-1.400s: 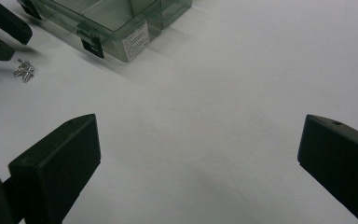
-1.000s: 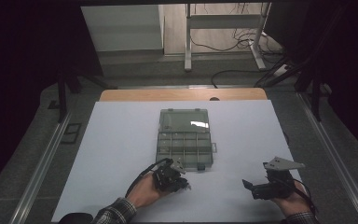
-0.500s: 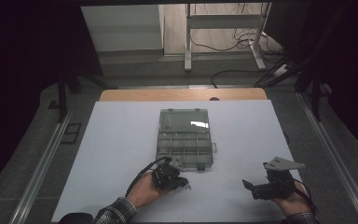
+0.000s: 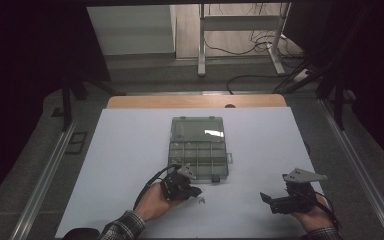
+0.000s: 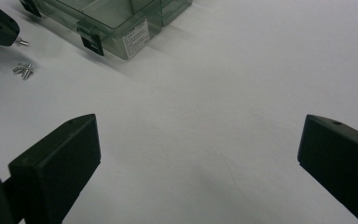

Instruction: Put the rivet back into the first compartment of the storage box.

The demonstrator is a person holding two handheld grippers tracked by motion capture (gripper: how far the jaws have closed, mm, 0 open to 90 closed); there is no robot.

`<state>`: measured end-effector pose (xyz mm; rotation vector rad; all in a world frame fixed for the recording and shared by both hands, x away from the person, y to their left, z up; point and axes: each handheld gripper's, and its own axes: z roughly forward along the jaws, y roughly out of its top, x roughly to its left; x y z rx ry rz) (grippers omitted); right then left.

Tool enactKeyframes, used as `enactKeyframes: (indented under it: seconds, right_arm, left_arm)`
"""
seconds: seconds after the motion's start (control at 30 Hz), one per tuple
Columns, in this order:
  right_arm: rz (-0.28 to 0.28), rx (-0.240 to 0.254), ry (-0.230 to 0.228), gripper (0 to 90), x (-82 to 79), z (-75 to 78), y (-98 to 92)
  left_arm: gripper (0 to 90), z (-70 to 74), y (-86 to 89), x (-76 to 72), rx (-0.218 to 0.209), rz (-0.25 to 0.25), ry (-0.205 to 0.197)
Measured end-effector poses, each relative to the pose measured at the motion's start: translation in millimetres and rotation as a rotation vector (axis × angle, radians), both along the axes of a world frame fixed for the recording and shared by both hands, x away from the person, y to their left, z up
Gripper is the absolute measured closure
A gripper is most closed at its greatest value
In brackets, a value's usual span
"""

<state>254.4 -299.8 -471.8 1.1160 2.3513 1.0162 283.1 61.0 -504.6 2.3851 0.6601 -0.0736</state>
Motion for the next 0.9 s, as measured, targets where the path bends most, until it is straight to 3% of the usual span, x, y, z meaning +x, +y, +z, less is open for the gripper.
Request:
enactKeyframes:
  seconds: [0.9]
  right_arm:
    - [-0.006, -0.001, 0.002, 0.0, 0.4, -0.2, -0.5]
  left_arm:
    - [88.8, 25.6, 15.0, 3.3, -0.033, 0.051, -0.036]
